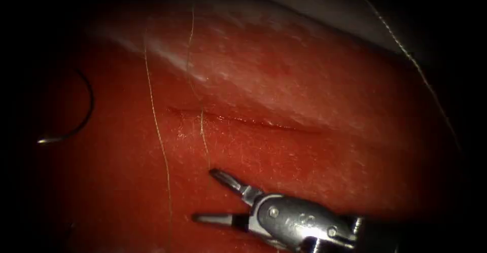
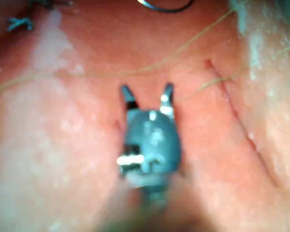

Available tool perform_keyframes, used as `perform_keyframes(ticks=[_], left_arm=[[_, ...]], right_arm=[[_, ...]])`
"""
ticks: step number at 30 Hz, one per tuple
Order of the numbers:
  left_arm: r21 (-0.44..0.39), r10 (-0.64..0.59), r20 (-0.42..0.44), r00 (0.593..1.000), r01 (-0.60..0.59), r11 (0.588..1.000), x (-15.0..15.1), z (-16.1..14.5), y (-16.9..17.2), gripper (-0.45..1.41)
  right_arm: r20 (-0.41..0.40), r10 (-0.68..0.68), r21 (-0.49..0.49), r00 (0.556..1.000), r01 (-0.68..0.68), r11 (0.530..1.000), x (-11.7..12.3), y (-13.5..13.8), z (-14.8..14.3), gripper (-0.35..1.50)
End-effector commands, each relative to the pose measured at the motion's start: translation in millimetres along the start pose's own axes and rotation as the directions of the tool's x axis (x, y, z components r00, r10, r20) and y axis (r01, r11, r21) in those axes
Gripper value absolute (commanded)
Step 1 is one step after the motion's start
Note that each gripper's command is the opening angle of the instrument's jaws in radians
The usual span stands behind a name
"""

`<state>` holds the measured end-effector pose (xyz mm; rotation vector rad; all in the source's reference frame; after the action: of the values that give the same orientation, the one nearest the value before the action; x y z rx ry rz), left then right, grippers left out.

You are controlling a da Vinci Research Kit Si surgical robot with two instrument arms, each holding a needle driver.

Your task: Wound Closure

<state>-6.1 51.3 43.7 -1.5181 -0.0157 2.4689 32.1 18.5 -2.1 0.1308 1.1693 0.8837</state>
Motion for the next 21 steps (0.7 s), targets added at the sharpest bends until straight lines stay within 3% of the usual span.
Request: perform_keyframes(ticks=[1,10,16,17,18,21], left_arm=[[-0.003,-0.009,-0.021,1.0,0.009,1.0,0.4,-0.1,0.5,-0.35],[-0.097,-0.072,-0.209,0.975,0.052,0.994,1.9,-6.5,7.7,-0.35],[-0.137,-0.035,-0.285,0.958,-0.005,0.991,0.3,-7.2,13.1,-0.35],[-0.145,-0.028,-0.291,0.956,-0.016,0.989,-0.1,-7.1,13.9,-0.35],[-0.158,-0.008,-0.319,0.948,-0.045,0.986,-1.1,-6.5,15.9,-0.35],[-0.171,0.002,-0.35,0.937,-0.067,0.983,-1.7,-6.2,17.2,-0.35]], right_arm=[[0.0,0.002,0.005,1.0,-0.002,1.0,0.2,0.1,0.4,1.13],[0.017,0.016,0.039,1.0,-0.017,0.999,2.0,3.5,-0.2,1.06],[0.025,0.018,0.102,1.0,-0.02,0.995,2.8,5.5,1.5,0.94],[0.029,0.024,0.108,0.999,-0.027,0.994,3.1,5.8,1.8,0.89],[0.026,0.023,0.126,0.999,-0.026,0.992,3.7,6.3,2.7,0.71],[0.016,0.013,0.162,1.0,-0.016,0.987,4.4,6.3,3.9,0.31]])
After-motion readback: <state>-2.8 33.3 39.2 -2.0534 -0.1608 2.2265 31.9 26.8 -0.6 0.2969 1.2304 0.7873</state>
